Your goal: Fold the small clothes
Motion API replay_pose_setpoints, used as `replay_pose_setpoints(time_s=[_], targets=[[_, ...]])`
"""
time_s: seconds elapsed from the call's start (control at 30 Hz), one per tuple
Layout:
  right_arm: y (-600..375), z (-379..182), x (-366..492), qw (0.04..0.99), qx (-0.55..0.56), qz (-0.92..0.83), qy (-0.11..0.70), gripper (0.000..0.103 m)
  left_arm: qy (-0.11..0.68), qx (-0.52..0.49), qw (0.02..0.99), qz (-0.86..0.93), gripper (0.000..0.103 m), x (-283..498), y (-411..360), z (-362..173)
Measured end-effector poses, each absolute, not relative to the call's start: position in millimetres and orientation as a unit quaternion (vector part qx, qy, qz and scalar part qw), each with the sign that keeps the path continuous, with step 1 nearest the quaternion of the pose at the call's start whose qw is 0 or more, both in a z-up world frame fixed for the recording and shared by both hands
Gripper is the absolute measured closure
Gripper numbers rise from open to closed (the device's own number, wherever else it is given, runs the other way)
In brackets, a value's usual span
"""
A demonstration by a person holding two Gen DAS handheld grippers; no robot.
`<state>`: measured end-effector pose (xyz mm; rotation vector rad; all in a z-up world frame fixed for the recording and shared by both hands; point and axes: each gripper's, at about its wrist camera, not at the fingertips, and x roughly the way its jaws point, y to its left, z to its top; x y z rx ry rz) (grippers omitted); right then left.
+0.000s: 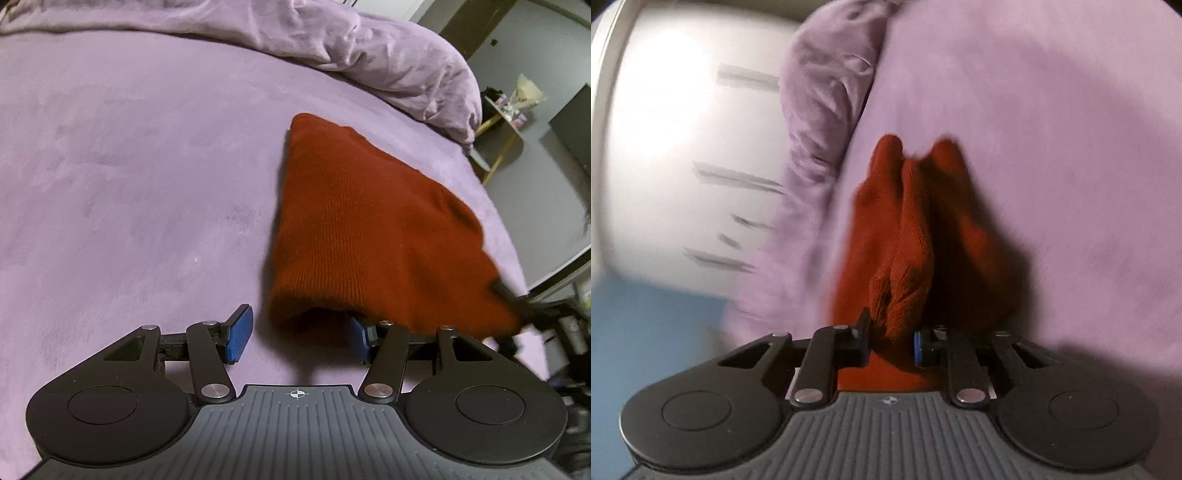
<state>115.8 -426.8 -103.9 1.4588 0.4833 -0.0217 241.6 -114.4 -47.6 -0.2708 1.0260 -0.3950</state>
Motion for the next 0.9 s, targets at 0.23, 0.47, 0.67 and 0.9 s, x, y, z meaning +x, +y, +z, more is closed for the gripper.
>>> replay_pose_setpoints(time_s=[0.23,0.47,0.67,0.9], targets=[[-445.8,-132.3,95.3,0.669,0.715,-0.023,0.202,0.086,0.487,-0.119,0.849,-0.168,0.042,246.6,-110.3,-54.7],[-444.1,-116.6,100.3,0.738,0.628,-0.054,0.242,0.086,0.494,-0.131,0.844,-0.163,0.042,252.1,-104.7,-53.9],[-437.7,-98.7,108.0,0.805,0.517,-0.070,0.281,0.086,0.508,-0.180,0.824,-0.173,0.036,261.4,-77.1,-56.7],[-477.4,-59.8,98.3,0.862,0.403,-0.068,0.300,0.043,0.484,-0.274,0.806,-0.201,0.031,270.4,9.9,-60.4]])
